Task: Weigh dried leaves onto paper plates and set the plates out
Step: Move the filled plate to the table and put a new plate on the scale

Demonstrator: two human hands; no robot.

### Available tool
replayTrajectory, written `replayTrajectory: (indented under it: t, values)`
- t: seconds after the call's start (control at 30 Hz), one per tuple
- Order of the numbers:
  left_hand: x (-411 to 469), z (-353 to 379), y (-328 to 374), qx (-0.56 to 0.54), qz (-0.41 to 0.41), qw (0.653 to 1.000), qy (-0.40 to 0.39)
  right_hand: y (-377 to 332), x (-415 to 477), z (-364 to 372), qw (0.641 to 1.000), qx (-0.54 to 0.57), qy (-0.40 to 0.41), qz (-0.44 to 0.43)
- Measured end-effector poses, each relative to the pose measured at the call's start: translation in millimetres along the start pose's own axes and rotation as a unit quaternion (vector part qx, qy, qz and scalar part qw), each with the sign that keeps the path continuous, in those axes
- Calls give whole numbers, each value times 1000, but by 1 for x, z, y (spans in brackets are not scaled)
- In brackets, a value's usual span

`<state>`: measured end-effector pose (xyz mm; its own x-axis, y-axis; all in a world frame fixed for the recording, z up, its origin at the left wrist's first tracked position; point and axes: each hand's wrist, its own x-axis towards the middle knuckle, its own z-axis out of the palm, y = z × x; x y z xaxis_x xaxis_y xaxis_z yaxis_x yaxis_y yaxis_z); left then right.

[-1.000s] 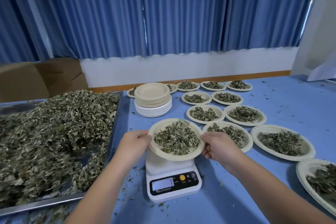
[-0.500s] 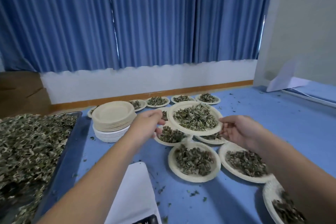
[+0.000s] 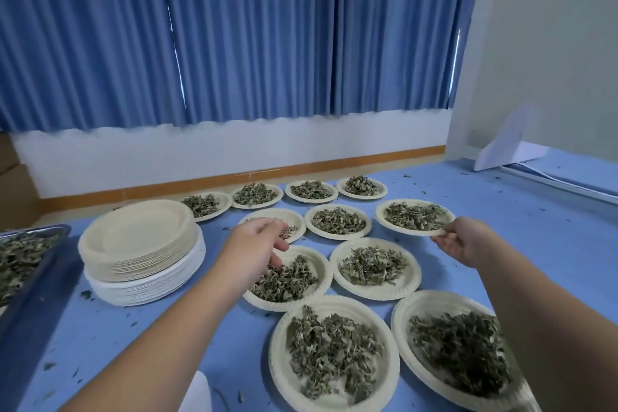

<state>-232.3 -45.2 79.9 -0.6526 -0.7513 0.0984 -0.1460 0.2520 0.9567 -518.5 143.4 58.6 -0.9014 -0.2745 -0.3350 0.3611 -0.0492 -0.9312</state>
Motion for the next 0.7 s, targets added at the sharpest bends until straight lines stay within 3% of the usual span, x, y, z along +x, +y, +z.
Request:
replayTrajectory:
  t: [0.53, 0.7]
  values:
    - [34, 8, -27, 5, -9, 1000, -12, 13, 71, 16, 998, -31, 49, -3]
    - [36, 7, -30, 0, -15, 1000, -15, 10, 75, 26, 997, 18, 76, 28]
